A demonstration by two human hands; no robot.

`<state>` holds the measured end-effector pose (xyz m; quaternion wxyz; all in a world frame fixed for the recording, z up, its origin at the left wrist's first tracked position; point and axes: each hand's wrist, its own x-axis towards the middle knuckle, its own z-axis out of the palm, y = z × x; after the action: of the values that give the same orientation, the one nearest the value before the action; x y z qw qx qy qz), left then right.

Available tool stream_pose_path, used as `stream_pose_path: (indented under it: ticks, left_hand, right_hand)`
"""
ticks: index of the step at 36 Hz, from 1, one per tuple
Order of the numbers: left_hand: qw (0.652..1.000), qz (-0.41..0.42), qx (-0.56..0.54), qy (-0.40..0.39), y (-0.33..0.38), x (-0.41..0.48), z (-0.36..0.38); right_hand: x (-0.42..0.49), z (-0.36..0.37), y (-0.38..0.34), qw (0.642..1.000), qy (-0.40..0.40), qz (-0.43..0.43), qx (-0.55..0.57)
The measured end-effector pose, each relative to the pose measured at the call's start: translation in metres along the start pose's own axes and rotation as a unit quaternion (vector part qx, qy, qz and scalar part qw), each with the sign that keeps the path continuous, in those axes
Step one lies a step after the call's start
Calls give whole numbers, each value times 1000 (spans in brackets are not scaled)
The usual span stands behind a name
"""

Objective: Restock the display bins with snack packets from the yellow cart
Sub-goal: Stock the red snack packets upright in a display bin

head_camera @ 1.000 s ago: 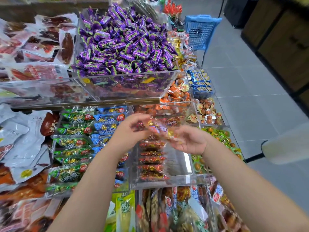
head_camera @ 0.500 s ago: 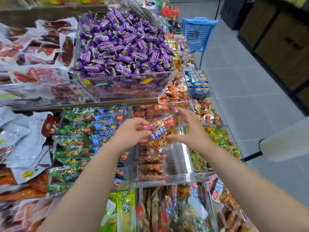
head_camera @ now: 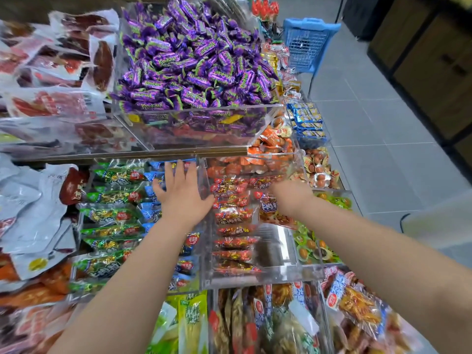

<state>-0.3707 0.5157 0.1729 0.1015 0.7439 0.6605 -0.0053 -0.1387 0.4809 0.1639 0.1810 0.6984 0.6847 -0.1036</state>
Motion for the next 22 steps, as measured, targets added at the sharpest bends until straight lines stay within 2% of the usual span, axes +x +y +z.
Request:
stream_pose_path:
  ticks: [3, 9, 16, 22]
  left_hand:
    - [999, 8, 48, 2, -3, 0, 14]
    - [999, 6, 31, 25, -6, 6, 22]
    - [999, 15, -10, 45, -10, 5, 26]
    - [998, 21, -32, 55, -11, 7, 29]
  right_hand:
    - [14, 14, -5, 1000, -8, 28, 2]
    - [36, 30, -2, 999, 30, 24, 27]
    - [51, 44, -1, 990, 124, -12, -59]
    - [56, 52, -1, 993, 111, 30, 10]
